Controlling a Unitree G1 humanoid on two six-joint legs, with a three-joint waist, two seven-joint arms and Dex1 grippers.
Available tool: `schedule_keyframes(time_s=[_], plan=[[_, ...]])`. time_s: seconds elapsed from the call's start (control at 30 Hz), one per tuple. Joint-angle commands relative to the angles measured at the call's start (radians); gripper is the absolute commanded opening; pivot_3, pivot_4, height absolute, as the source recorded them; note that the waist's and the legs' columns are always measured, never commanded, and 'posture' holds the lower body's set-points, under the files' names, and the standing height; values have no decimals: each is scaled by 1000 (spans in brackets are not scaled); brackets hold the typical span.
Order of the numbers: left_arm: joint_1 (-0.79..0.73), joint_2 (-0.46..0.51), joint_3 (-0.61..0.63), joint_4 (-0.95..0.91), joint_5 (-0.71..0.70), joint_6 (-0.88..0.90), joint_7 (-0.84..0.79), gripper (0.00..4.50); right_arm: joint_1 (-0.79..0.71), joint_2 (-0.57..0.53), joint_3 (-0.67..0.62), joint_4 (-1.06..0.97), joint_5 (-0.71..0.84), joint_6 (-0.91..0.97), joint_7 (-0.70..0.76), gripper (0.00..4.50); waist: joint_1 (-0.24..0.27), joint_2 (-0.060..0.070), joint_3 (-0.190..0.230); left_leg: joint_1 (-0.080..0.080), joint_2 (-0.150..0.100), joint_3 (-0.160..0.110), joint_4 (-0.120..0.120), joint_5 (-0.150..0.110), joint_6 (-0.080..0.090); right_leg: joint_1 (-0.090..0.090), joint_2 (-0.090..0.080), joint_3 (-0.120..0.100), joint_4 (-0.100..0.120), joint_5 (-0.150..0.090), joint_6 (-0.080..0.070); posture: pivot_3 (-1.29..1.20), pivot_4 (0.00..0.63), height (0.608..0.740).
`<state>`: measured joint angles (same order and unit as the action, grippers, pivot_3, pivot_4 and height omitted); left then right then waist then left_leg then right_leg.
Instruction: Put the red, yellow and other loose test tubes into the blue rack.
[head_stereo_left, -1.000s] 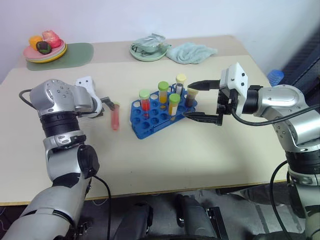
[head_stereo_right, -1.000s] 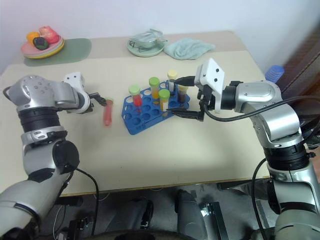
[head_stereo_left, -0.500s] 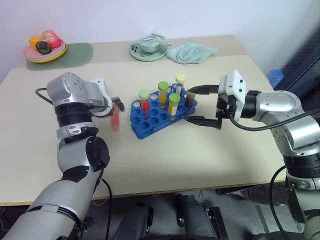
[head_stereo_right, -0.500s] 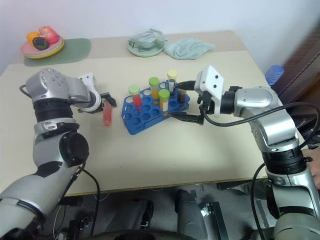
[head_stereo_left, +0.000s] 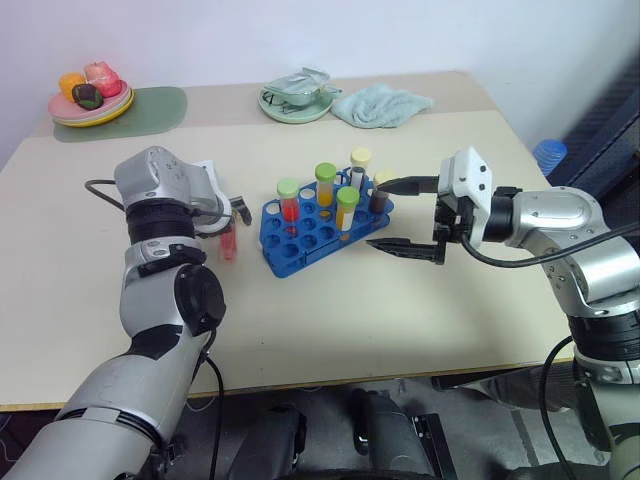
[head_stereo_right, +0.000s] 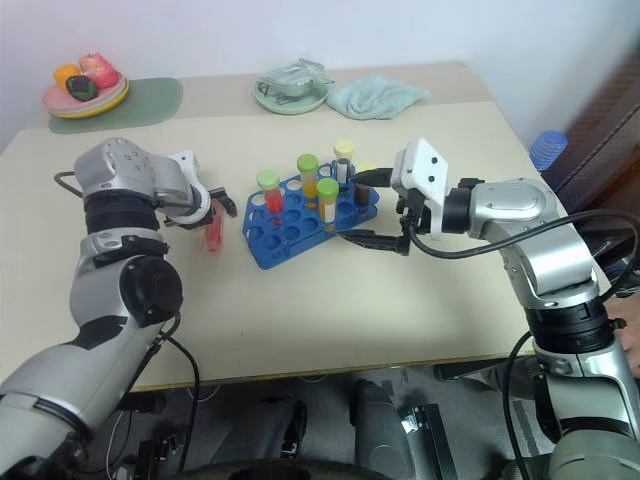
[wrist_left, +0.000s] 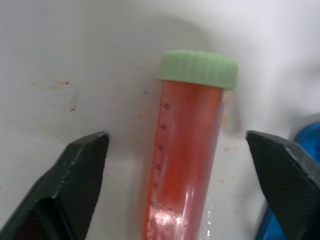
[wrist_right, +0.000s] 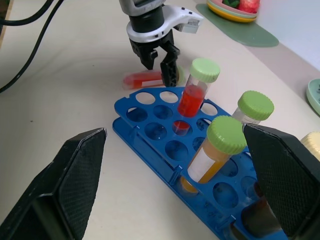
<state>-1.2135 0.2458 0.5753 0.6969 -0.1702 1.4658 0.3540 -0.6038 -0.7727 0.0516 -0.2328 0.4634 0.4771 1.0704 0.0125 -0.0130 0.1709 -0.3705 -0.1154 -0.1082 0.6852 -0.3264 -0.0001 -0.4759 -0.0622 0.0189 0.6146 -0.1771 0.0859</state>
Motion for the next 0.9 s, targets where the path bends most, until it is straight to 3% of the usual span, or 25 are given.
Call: schedule_keyframes(time_s=[0.03,0.13,0.27,0.4,0.47,0.53,0.63,0.8,0.9], plan=[[-15,11,14,-3,4,-34,-4,2269,-2,-14,-39,-56,28,11,4,4500,0,0,0,0,0,0,0,0,0,0,0,0,0,0,0,0,150,740],[-5,14,16,-24,6,-20,-12,933,-3,-14,-37,-72,33,27,-1,4500,1,0,0,-1,0,0,0,0,0,0,0,0,-1,0,0,0,150,740],[34,15,14,-138,-1,53,-41,933,-10,-12,-33,-81,35,45,-5,4500,-1,0,0,-1,0,0,0,0,0,0,0,0,-1,0,0,0,150,740],[191,34,-71,-484,-67,114,-170,933,-5,-8,-31,-95,38,58,-14,4500,-10,0,0,-1,1,0,0,0,0,-1,0,1,0,0,0,0,150,740],[340,68,-127,-723,-157,-4,-329,933,4,-4,-32,-106,42,66,-20,4500,-20,0,0,-1,1,0,0,0,0,-1,0,1,0,0,0,0,150,740],[494,92,-91,-945,-319,-150,-573,933,22,-1,-38,-119,48,71,-27,4500,-26,0,0,-1,1,0,0,0,0,-2,0,2,0,0,-1,0,150,740],[680,188,-29,-1127,-502,-213,-833,933,53,12,-49,-139,61,80,-46,4500,-23,0,0,-2,1,0,1,0,0,-2,0,1,-1,1,-2,0,150,740],[921,278,25,-1223,-724,-387,-1196,933,102,39,-56,-169,77,83,-82,4500,-23,1,-1,1,1,1,1,0,0,2,0,1,-1,1,-2,0,150,740],[945,273,-66,-1172,-686,-572,-1319,933,131,47,-63,-196,82,90,-111,4500,-16,0,0,3,1,1,1,0,0,4,0,1,-1,1,-2,0,150,740]])
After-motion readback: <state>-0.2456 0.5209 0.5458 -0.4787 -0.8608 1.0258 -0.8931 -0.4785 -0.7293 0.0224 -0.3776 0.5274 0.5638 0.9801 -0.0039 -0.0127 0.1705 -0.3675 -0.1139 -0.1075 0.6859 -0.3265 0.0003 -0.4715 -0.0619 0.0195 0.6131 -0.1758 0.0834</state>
